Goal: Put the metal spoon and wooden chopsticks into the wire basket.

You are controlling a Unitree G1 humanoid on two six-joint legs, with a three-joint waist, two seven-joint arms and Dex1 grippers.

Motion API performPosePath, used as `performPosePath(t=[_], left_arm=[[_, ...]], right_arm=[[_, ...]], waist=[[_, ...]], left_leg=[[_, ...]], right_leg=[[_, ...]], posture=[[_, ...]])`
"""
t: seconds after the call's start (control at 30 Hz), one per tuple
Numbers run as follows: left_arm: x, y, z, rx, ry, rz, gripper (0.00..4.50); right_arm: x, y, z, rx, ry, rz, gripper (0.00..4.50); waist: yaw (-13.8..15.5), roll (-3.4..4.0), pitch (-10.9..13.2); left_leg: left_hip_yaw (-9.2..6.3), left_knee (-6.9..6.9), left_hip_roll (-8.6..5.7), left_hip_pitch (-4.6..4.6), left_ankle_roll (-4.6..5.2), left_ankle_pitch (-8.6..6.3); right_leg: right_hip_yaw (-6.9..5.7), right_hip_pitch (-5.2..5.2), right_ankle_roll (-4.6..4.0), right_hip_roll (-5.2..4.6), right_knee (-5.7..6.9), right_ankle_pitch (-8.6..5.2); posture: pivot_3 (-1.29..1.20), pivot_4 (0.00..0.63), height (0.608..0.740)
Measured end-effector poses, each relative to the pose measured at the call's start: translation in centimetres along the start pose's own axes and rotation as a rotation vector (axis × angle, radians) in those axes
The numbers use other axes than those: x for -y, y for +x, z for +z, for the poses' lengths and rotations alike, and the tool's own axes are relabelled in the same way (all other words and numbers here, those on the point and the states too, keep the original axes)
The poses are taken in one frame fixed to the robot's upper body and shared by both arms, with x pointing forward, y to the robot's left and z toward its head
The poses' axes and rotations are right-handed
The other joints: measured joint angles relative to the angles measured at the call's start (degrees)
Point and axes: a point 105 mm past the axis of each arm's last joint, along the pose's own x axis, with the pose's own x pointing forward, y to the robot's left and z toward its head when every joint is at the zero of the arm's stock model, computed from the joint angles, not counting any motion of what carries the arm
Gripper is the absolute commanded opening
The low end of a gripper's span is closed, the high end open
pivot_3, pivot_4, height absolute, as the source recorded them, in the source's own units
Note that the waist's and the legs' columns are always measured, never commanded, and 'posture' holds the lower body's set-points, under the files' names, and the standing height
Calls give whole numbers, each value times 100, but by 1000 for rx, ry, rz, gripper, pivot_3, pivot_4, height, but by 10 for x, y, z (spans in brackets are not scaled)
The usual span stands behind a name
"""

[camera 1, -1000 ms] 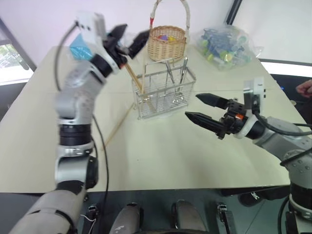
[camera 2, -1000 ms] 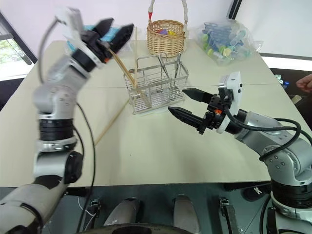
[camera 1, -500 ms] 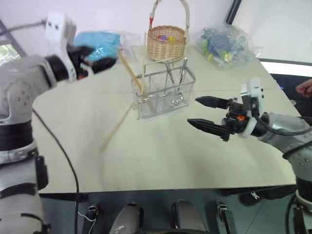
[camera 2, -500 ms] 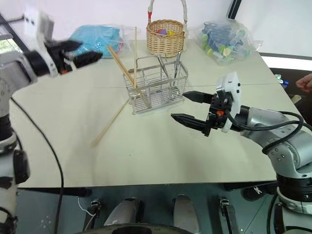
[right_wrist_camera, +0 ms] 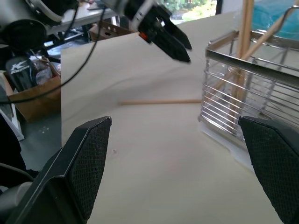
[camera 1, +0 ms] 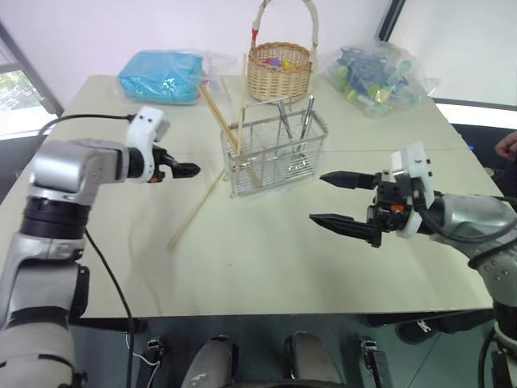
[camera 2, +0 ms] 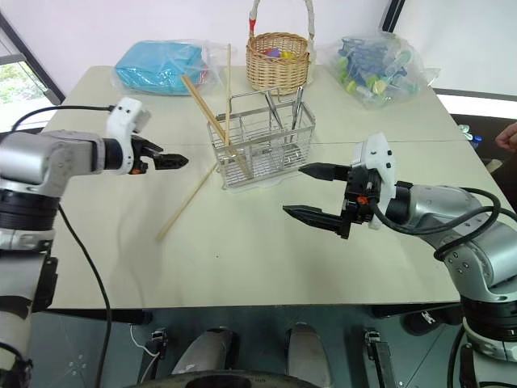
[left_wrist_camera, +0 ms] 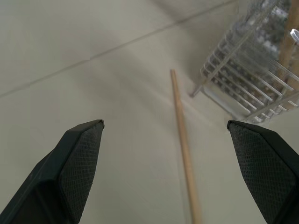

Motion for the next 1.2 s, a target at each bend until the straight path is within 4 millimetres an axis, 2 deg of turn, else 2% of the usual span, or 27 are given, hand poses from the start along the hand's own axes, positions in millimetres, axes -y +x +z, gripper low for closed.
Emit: performPosePath(t=[0.17, 0.3, 0.53, 0.6, 0.67, 0.83, 0.87, 1.1, 1.2], left_arm=[[5, 32, -10, -67, 10, -10, 4459], [2, 54, -29, -134, -8, 1, 4459], [3, 67, -24, -132, 40, 2, 4459], [3, 69, -23, -133, 52, 5, 3931], [-1, 70, -24, -136, 54, 21, 3153], [-8, 70, -24, -133, 48, 41, 700], [-9, 69, -24, -133, 42, 44, 79], [-15, 68, -25, -116, 11, 55, 29], [-24, 62, -26, -114, -28, 95, 29]], right_arm=[[-3, 4, -2, 17, 13, -5, 4500], [-7, 6, -3, 21, 13, -5, 4500], [-10, 6, -6, 22, 19, -13, 4500], [-11, 7, -6, 22, 18, -13, 4500], [-12, 7, -6, 23, 16, -14, 4500], [-12, 7, -6, 27, 22, -21, 4500], [-11, 7, -6, 27, 22, -22, 4500], [-12, 7, -6, 27, 22, -20, 4500], [-12, 7, -6, 28, 19, -19, 4500]], waist=[[4, 0, 0], [-5, -1, 0], [30, -1, -1], [30, -2, -3], [23, -1, -3], [21, -2, -3], [20, -2, -3], [4, -2, -3], [-23, -2, -3]], left_leg=[[2, 2, -1, 0, 0, 0], [4, 1, 0, -1, 0, 0], [0, 8, -5, 4, 0, 0], [0, 10, -6, 8, 0, 0], [1, 12, -5, 8, 0, 0], [0, 14, -6, 6, 1, 0], [0, 13, -6, 6, 1, 0], [0, 13, -5, 8, 1, 0], [3, 12, -2, 6, 1, 0]], right_leg=[[0, 1, 0, 0, 0, 0], [-1, -3, 0, 1, 1, 0], [-1, 10, 0, -2, 2, 0], [-1, 14, 0, -2, 2, 0], [-1, 15, 1, -1, 3, 0], [-1, 13, 1, -1, 6, 0], [-2, 13, 1, -1, 6, 0], [-2, 11, 1, -1, 7, 0], [-2, 7, 2, 1, 7, 0]], posture=[[0, 150, 740], [0, 150, 740], [0, 150, 740], [0, 150, 740], [0, 150, 740], [0, 150, 740], [0, 150, 740], [0, 150, 740], [0, 150, 740]])
